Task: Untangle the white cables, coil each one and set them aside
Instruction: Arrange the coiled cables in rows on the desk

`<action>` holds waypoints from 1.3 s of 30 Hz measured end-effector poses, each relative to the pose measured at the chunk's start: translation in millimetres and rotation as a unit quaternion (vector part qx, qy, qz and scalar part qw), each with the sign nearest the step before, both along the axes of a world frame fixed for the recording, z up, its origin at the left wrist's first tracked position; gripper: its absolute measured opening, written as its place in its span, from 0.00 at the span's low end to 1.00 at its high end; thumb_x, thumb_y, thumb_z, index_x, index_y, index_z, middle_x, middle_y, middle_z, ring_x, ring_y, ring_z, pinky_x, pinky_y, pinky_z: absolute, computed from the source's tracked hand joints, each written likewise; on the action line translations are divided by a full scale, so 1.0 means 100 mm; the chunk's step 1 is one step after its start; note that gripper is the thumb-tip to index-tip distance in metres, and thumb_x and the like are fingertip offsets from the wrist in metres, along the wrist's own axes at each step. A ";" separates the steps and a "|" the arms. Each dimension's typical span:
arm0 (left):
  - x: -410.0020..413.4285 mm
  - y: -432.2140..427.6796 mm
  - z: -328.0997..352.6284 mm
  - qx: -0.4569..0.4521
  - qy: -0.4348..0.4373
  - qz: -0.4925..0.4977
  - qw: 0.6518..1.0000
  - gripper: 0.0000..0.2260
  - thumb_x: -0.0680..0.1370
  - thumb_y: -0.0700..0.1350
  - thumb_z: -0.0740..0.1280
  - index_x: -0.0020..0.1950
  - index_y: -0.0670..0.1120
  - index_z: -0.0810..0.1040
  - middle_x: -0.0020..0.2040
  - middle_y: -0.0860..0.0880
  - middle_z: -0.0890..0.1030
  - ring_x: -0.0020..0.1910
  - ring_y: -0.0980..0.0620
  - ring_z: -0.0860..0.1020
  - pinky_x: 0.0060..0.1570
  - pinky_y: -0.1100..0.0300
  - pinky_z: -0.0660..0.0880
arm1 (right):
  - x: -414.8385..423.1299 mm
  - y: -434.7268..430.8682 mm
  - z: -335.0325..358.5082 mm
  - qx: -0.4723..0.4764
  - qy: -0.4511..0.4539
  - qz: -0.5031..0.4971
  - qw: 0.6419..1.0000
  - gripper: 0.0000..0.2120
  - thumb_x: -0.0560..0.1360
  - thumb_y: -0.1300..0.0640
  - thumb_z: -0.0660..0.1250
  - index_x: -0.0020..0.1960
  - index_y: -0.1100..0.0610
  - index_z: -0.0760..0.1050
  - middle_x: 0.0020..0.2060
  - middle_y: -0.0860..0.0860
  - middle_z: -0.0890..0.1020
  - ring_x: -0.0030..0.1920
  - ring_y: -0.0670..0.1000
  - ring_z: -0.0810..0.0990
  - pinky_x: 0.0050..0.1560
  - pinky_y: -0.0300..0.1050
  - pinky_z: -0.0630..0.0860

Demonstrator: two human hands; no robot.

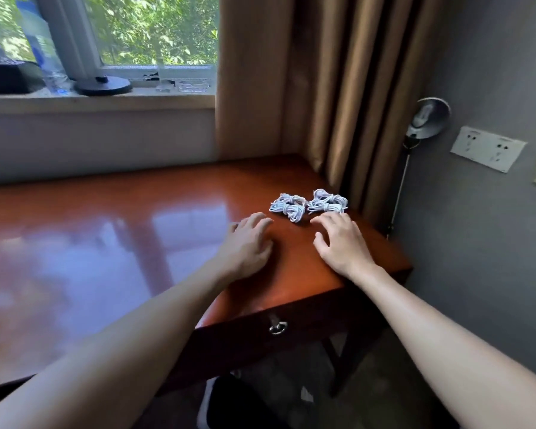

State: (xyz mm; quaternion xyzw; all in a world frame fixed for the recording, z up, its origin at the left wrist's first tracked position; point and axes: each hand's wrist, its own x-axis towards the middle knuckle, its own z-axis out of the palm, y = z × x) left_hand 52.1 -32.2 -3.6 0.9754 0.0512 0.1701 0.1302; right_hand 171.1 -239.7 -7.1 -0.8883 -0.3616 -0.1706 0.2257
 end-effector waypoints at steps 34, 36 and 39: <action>0.61 -0.09 -0.09 0.009 -0.080 0.015 0.997 0.14 0.78 0.44 0.62 0.63 0.50 0.75 0.58 0.52 0.80 0.57 0.48 0.76 0.56 0.51 0.62 | 0.21 0.04 -0.10 0.038 0.038 -0.109 0.993 0.18 0.75 0.49 0.69 0.61 0.55 0.75 0.56 0.52 0.81 0.57 0.56 0.77 0.61 0.51 0.71; 0.49 -0.09 -0.09 0.007 -0.075 0.017 0.997 0.13 0.78 0.44 0.62 0.63 0.50 0.74 0.58 0.52 0.80 0.57 0.48 0.76 0.56 0.51 0.62 | 0.14 0.00 -0.10 0.070 0.078 -0.075 0.992 0.16 0.74 0.52 0.71 0.60 0.56 0.76 0.56 0.52 0.81 0.57 0.56 0.76 0.60 0.47 0.70; 0.24 -0.07 -0.05 -0.001 -0.063 0.011 0.998 0.14 0.79 0.44 0.62 0.65 0.50 0.74 0.60 0.52 0.80 0.60 0.49 0.75 0.59 0.52 0.61 | -0.03 -0.10 -0.08 0.116 0.130 -0.045 0.984 0.15 0.73 0.55 0.74 0.59 0.55 0.78 0.53 0.49 0.82 0.56 0.53 0.77 0.55 0.39 0.67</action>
